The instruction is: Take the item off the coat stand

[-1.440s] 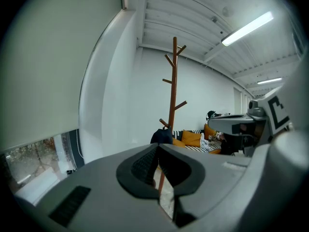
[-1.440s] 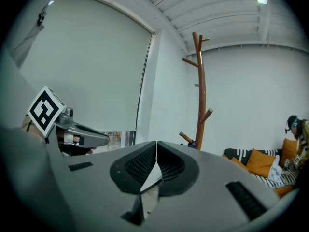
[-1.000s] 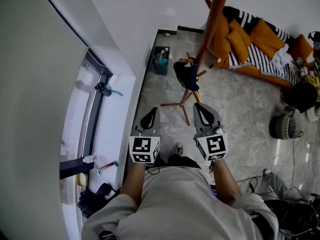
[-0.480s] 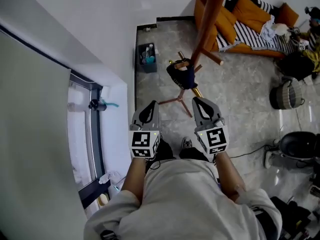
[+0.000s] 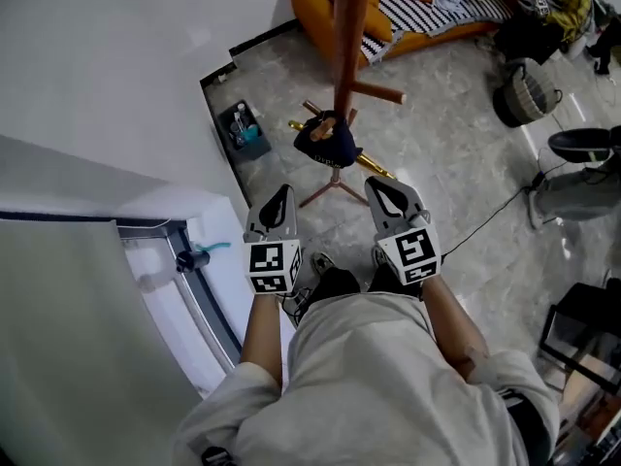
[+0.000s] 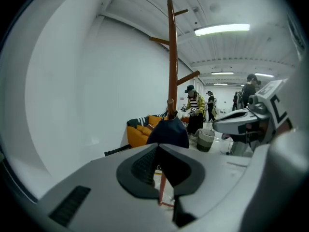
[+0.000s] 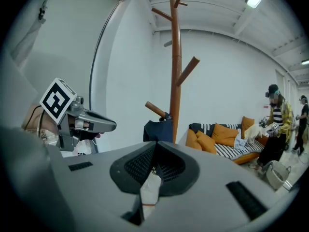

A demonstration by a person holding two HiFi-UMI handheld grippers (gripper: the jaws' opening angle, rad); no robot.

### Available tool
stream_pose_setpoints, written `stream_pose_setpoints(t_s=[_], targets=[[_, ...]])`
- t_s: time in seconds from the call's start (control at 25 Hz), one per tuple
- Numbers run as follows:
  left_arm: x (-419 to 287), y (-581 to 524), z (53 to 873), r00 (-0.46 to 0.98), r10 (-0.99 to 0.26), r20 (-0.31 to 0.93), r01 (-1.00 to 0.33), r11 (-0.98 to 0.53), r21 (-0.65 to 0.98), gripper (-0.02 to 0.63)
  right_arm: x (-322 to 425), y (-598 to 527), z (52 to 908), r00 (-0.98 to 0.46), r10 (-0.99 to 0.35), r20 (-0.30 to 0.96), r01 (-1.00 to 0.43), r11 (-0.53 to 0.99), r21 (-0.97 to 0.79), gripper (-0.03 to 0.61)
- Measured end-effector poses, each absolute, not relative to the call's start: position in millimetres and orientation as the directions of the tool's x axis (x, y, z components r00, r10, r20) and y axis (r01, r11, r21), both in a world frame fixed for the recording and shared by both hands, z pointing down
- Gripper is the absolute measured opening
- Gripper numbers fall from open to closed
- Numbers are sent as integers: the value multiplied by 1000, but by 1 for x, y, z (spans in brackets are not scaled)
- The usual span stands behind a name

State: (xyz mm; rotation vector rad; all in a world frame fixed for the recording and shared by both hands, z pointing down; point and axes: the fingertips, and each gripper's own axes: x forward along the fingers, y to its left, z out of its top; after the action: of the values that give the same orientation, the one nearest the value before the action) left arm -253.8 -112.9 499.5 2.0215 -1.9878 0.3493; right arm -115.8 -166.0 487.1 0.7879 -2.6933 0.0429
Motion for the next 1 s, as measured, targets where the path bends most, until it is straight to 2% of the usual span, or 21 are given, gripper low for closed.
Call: stream_pose_setpoints(t_s=[0.4,0.76,0.8,0.92,1.0], targets=[[-257,-146,530,167,-898,407,-983,-186,-7,12,-109,-170,513,-687,-624,373,-639,763,99,6],[-271,-178,561,200,-857,475,-967,-250,-43,15,-132,-180,525,-662,-634,398,-647,752,122,8],[-273,-181,566,200,-848,490,-965,-256,-50,32,-133,-182,526,-657,-637,403,-651,749,122,8],[-279,-192,581,191,-825,532,-959,-272,-77,143,-137,-190,536,-641,-637,429,-661,742,115,15],[-281,-201,586,196,-819,539,-956,-281,-79,161,-140,-194,546,-633,-627,454,-662,743,102,120]])
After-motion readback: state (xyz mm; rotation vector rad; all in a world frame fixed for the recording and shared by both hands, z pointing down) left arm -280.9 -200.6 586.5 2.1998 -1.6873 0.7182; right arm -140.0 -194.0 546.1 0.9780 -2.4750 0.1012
